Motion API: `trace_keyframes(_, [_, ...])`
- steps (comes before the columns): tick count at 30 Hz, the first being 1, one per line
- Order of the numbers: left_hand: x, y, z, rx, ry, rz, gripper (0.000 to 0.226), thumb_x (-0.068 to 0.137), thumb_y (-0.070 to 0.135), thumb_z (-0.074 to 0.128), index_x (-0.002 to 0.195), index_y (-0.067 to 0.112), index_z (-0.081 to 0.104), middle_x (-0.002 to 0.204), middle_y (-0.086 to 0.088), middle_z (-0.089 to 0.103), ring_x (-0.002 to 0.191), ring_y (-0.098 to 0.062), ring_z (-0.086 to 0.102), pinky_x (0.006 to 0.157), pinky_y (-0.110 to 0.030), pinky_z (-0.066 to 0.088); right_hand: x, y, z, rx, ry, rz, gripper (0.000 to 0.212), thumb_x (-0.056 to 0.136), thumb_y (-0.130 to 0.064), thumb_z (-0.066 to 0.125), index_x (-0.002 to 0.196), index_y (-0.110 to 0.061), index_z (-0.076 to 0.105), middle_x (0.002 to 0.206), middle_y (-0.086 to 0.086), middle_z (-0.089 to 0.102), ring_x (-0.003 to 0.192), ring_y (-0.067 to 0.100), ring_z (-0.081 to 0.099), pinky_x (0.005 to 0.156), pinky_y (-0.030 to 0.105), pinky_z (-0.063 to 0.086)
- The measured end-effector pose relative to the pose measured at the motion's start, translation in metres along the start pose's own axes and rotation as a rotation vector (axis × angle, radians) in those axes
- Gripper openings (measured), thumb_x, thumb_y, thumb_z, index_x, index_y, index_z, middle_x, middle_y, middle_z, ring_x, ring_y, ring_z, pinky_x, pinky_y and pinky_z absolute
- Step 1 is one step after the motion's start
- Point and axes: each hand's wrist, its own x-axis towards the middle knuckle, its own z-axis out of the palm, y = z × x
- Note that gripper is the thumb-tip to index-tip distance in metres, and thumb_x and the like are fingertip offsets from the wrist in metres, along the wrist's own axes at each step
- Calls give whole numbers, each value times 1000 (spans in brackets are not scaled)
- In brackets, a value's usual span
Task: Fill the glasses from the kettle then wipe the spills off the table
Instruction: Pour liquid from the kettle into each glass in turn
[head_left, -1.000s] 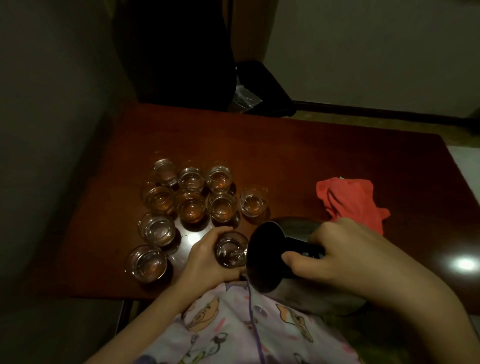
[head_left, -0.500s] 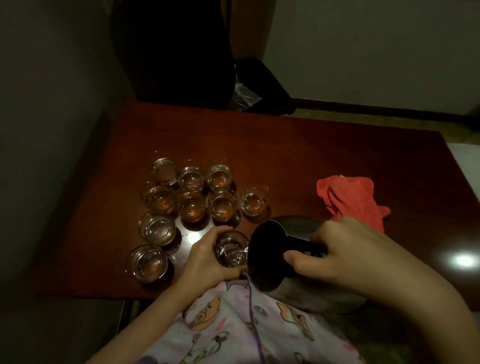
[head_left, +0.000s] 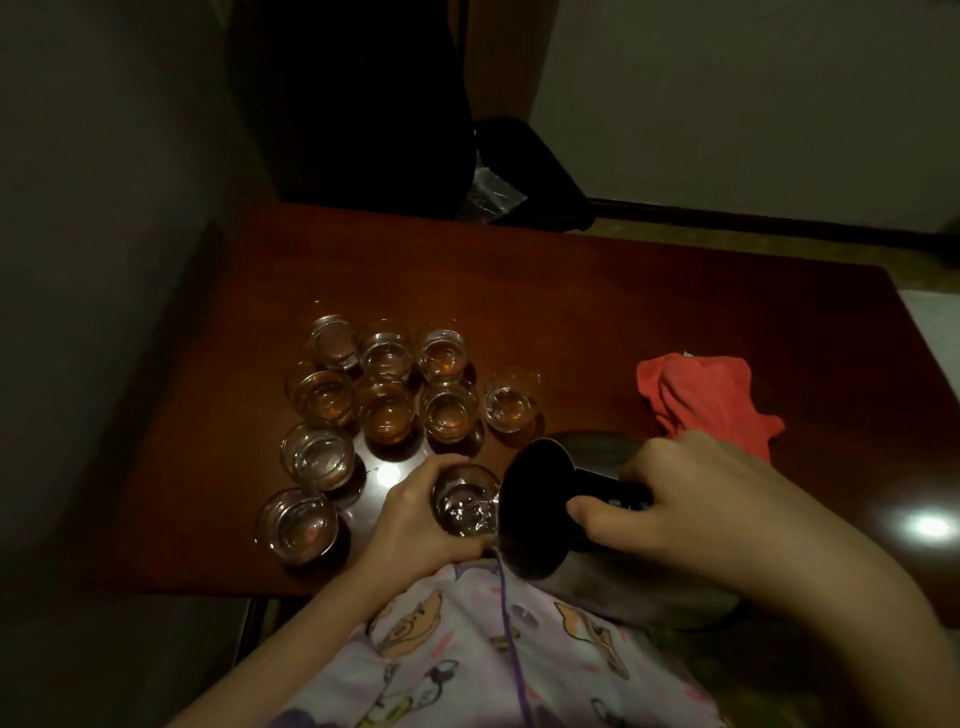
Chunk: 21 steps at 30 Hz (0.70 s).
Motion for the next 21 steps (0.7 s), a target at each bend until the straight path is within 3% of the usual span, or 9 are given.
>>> trace_keyframes(21, [1, -2, 0, -11, 14, -39, 80, 40, 45, 82, 112, 28, 52, 101, 15, 65, 95, 7, 60, 77, -6, 44, 6, -6, -8, 33, -33, 0, 54, 68, -68, 43, 54, -16, 43, 51, -2, 40, 44, 13, 36, 47, 28, 26])
